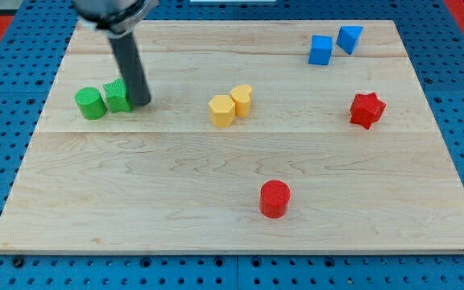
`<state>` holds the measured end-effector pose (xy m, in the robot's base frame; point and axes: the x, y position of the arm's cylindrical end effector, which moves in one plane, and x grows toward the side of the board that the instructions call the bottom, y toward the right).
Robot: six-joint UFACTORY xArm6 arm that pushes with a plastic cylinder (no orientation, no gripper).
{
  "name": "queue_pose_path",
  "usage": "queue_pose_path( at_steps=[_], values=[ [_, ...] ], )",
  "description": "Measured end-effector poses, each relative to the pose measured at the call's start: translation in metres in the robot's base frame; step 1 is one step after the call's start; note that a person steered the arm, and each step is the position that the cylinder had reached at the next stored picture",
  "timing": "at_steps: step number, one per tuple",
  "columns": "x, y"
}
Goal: Push the red star vertically bottom of the blue cube
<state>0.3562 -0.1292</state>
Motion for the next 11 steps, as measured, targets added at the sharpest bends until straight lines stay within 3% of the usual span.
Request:
queue_pose_path(
  at_steps=[1,2,5,7,8,9,10,11],
  values=[
    [-0.049,0.036],
    [-0.055,0.150],
    [-0.017,0.382],
    [0.074,0.357],
    [0.086,0.309],
    [0.056,0.341],
    [0.023,0.334],
    [0.022,0.293]
  ],
)
